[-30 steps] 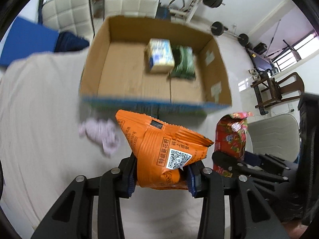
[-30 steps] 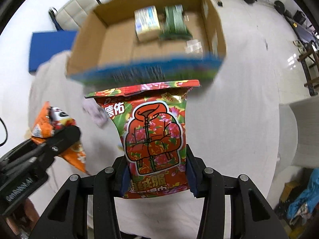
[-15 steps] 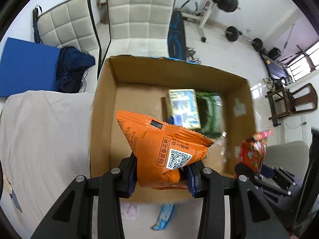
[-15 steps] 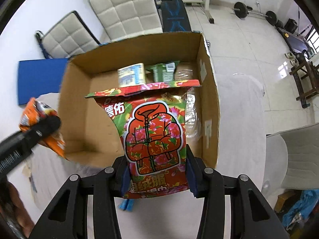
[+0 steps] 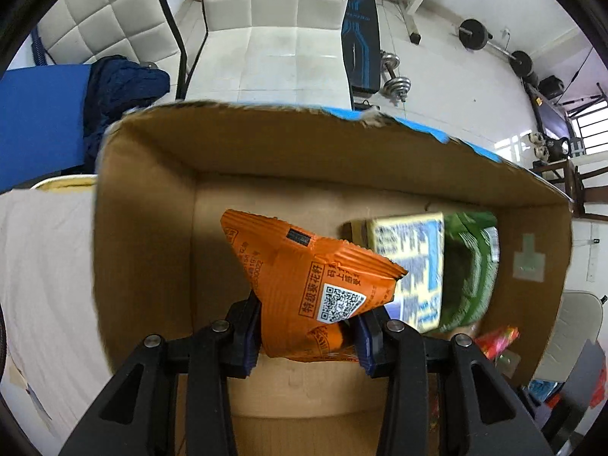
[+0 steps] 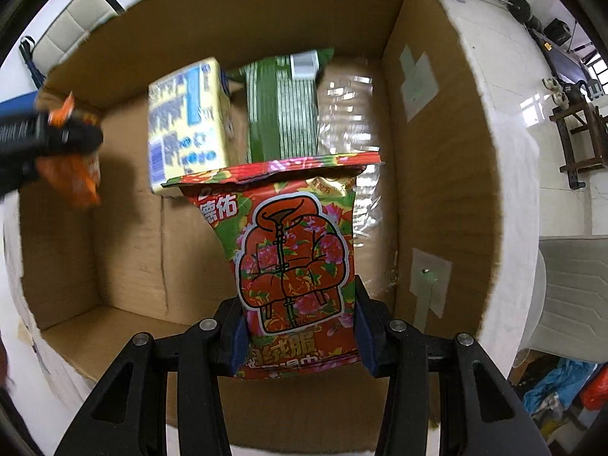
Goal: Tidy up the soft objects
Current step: 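Carry both bags into the box and open both tools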
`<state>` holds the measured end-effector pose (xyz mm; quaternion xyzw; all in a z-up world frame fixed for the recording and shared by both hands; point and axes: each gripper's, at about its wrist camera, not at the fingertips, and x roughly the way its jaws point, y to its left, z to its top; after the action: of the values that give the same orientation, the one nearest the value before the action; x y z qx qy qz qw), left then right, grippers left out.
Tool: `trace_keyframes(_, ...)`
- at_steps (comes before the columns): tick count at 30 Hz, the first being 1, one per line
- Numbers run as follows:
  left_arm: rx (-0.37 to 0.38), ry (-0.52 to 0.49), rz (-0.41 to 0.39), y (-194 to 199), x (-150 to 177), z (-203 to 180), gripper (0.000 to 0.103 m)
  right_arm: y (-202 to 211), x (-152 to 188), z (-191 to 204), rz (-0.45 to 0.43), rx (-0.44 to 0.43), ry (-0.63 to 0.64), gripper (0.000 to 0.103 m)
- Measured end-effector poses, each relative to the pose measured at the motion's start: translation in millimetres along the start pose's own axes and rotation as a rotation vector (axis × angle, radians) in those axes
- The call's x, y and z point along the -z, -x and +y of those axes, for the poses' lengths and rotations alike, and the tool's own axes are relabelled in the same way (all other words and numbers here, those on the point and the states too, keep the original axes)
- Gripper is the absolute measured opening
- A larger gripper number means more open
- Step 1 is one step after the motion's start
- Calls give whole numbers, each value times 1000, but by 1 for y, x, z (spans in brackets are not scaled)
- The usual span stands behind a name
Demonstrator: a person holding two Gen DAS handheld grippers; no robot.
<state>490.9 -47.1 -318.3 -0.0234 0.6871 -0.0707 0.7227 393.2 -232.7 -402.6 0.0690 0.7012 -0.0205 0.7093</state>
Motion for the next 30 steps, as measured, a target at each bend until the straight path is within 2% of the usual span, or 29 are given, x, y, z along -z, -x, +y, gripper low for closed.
trace_keyframes(6,-15,-18,28,-16,-11,-4,38,-26,-1,4,54,7,19,49)
trace_keyframes(10,-21,0,68,-22,-15,-4,38,-38,-3,4,82,3,18,49)
trace_keyframes(14,-5,32,88,-21,-17,0,43,-36,-3,-1,88,-14,6,49)
trace_keyframes(21,-6,33,46,3,-12,3,44,-10,-1,-1,42,-8,16,51)
trace_keyframes(26,1,25,-15,36,6,5,44,16,3,-1,-7,1,11,51)
trace_keyframes(27,2,23,-34,44,12,5,45,21,4,-1,-16,1,11,51)
trace_keyframes(29,8,16,-73,59,28,5,62,34,9,-2,-40,1,11,51)
trace_keyframes(30,-3,15,-96,65,36,5,68,43,12,-2,-56,3,14,53)
